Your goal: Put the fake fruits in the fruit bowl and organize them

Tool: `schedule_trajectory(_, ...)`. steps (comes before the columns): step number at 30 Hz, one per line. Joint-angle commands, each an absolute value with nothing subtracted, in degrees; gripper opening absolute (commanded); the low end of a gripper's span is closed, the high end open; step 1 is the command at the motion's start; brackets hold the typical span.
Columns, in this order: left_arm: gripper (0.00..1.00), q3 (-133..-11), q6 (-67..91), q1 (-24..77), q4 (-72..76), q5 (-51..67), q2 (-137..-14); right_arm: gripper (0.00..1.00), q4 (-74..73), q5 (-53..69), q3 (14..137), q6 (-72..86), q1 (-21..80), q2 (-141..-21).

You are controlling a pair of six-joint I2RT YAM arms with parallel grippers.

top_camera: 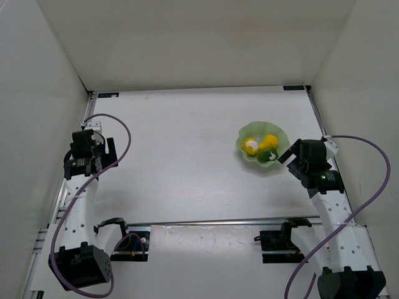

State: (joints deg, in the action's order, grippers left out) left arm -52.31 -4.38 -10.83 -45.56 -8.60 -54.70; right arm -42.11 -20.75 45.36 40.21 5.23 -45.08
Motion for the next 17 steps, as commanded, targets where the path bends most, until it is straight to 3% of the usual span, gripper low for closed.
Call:
schedule_trajectory(1, 1.0, -51.0, -2.7, -11.3, -45.4, -10.5, -52.0, 1.0, -43.8, -18.4, 45.2, 43.1, 5.2, -42.5)
schedule_trajectory(17, 1.0, -51.0, -2.2, -11.3, -45.4, -9.1, -49.7, 1.0, -51.1, -15.2, 44.1, 42.5, 5.2, -34.8)
